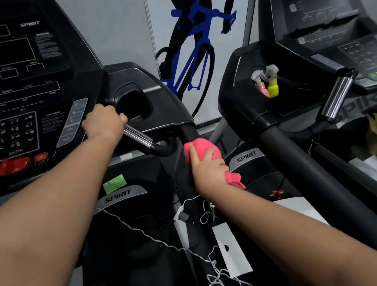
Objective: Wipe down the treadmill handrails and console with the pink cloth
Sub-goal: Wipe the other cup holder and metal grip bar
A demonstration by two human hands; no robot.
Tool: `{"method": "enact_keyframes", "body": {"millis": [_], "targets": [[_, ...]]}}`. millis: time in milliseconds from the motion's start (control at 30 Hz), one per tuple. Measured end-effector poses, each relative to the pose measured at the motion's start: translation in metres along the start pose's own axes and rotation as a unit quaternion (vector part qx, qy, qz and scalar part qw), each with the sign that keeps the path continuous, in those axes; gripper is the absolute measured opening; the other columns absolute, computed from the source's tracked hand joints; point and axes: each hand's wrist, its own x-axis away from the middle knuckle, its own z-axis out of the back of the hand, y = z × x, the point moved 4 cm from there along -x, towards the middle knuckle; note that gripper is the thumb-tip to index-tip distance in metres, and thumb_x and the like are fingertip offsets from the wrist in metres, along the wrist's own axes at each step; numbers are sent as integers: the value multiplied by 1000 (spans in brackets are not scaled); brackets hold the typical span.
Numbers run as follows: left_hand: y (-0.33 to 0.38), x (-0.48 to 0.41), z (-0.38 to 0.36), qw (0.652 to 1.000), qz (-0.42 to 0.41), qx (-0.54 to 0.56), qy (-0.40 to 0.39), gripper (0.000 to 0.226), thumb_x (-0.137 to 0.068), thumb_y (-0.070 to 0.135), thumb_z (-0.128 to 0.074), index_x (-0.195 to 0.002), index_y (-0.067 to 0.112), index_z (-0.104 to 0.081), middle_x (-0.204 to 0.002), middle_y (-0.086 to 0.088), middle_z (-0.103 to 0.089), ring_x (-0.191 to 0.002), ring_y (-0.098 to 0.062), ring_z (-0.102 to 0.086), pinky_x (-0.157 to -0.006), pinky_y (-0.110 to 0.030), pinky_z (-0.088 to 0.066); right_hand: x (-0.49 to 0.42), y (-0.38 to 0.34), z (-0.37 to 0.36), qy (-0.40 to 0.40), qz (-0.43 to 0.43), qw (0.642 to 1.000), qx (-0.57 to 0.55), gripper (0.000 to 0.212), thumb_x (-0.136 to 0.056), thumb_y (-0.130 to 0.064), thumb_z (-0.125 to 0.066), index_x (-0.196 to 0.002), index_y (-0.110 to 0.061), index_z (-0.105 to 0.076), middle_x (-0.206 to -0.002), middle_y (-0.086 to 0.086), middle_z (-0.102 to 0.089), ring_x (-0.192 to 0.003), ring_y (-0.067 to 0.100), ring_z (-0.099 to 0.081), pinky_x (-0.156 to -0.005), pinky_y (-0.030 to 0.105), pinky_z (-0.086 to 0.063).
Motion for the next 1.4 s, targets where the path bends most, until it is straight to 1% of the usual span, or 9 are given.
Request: {"method": "enact_keyframes", "body": {"millis": [167, 333, 433, 567, 633, 800, 933, 1167, 1400], "targets": [[1, 2, 1, 1000, 4, 9, 5, 41, -97, 31, -41, -115, -2, -58, -118, -23, -50, -103, -44, -54, -81, -43, -43, 16, 21, -8, -1, 48, 997, -65, 96, -87, -12, -56, -147, -39, 14, -153, 26, 3, -122, 48, -38, -96, 52, -42], [-1, 4, -3, 998, 10, 41, 44, 38, -96, 29, -43, -109, -3, -60, -114, -23, -50, -99, -45, -54, -78, -45, -43, -21, 54, -6, -56, 48, 928, -365, 104, -71, -35, -72, -149, -38, -4, -134, 15, -45, -115, 29, -54, -95, 31, -42], [0, 5, -5, 994, 27, 79, 64, 36, -94, 28, -47, -105, -3, -61, -114, -23, -50, -99, -45, -52, -78, -47, -42, -39, 58, -17, -67, 33, 836, -543, 93, -67, -38, -77, -144, -37, -26, -120, 4, -57, -102, 17, -60, -93, 28, -45], [-2, 4, -8, 993, 31, 96, 65, 34, -94, 27, -49, -104, -2, -61, -116, -21, -50, -100, -44, -52, -78, -46, -41, -50, 59, -43, -192, 0, 640, -744, 55, -89, -40, -61, -139, -28, -42, -110, 4, -66, -95, 17, -66, -90, 33, -53], [-2, 4, -8, 992, 31, 102, 65, 32, -94, 26, -49, -104, -2, -60, -116, -20, -49, -101, -43, -51, -79, -45, -41, -46, 61, -50, -222, -28, 622, -751, 60, -87, -56, -54, -138, -25, -46, -134, 1, -55, -116, 17, -57, -105, 39, -42], [-3, 2, -9, 992, 28, 107, 62, 33, -93, 26, -50, -104, -3, -61, -117, -20, -48, -102, -43, -51, -83, -47, -42, -29, 64, -72, -305, -102, 542, -776, 80, -62, -73, -68, -109, -8, -63, -106, 14, -62, -101, 30, -56, -109, 48, -34], [-2, 1, -9, 991, 30, 108, 67, 34, -93, 26, -49, -105, -4, -60, -118, -20, -48, -101, -44, -51, -84, -48, -41, -17, 73, -61, -301, -75, 608, -731, 75, -72, -79, -53, -116, -19, -64, -116, 9, -63, -98, 28, -63, -95, 45, -50], [4, 8, -3, 995, 32, 64, 67, 39, -96, 26, -45, -114, -6, -55, -123, -23, -43, -103, -48, -49, -82, -51, -42, -8, 55, -12, -88, -39, 926, -365, 92, -76, -47, -67, -143, -12, -15, -132, 17, -44, -118, 33, -51, -96, 35, -40], [-1, 17, -1, 997, -12, 36, 66, 39, -98, 27, -38, -113, -3, -57, -118, -23, -47, -102, -46, -51, -86, -51, -40, 14, 40, -15, -23, 26, 976, -214, 103, -77, -35, -67, -148, -28, 7, -140, 21, -27, -118, 41, -45, -95, 49, -44]]}}
